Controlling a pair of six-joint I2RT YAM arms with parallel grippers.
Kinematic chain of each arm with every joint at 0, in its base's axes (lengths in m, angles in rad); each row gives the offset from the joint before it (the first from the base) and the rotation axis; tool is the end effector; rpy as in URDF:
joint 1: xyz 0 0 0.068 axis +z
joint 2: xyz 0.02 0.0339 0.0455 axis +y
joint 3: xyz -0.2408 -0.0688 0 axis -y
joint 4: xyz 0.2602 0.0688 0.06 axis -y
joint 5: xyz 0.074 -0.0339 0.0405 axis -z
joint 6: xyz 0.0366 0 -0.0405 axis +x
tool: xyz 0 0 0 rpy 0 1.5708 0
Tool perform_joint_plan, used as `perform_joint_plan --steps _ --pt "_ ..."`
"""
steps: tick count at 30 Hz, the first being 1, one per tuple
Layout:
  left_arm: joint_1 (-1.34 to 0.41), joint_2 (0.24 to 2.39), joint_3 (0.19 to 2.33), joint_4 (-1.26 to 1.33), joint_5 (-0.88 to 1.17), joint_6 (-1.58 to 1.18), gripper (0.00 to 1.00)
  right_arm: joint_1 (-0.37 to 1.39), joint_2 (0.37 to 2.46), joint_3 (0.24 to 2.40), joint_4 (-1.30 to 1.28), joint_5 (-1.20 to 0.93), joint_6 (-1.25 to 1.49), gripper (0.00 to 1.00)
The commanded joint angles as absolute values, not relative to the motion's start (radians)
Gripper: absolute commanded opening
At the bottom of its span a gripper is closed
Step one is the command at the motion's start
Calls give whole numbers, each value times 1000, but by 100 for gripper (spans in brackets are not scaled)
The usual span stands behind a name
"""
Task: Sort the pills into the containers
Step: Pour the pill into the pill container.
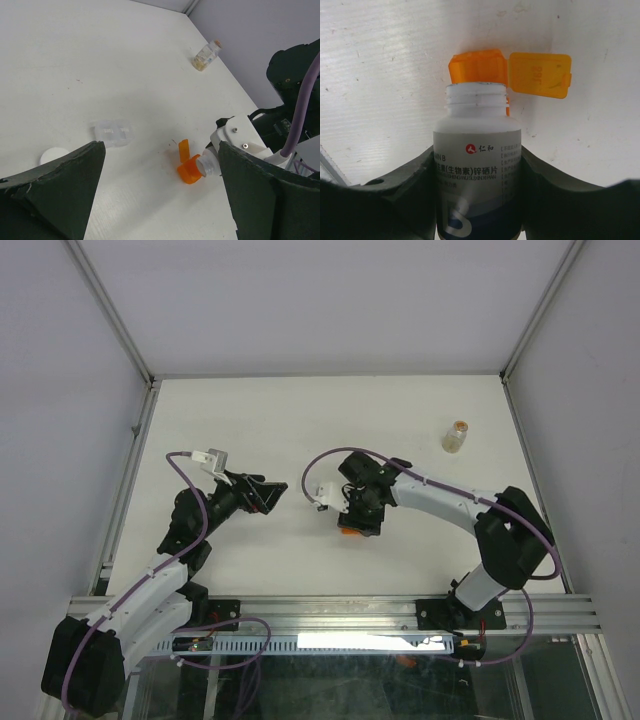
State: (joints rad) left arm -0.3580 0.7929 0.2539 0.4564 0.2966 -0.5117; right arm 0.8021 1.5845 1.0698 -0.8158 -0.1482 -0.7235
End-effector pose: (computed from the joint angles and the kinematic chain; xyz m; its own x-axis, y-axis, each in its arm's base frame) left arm 0.1964 -0.0849 0.1940 -0.3650 -0.3634 -0.8571 0.4922 0.7061 -0.5090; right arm 0.2085 0.2234 0.1714 -0.0193 -0.9617 -0.2733 -0.9982 0.0342 -0.0501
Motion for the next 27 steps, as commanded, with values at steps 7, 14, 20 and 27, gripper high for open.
perform_joint_plan --steps 7,14,20,27 --pt "-351 797 286 507 312 -492 99 802 1595 1145 -858 -176 -705 0" --pt "-351 798 284 514 312 -494 99 804 1565 1073 -770 -74 -727 0" --pt "-351 800 286 513 314 -493 99 780 1595 1116 -833 -103 -719 0" --pt "-351 801 288 509 315 -493 99 821 1599 1149 -873 -144 -699 0"
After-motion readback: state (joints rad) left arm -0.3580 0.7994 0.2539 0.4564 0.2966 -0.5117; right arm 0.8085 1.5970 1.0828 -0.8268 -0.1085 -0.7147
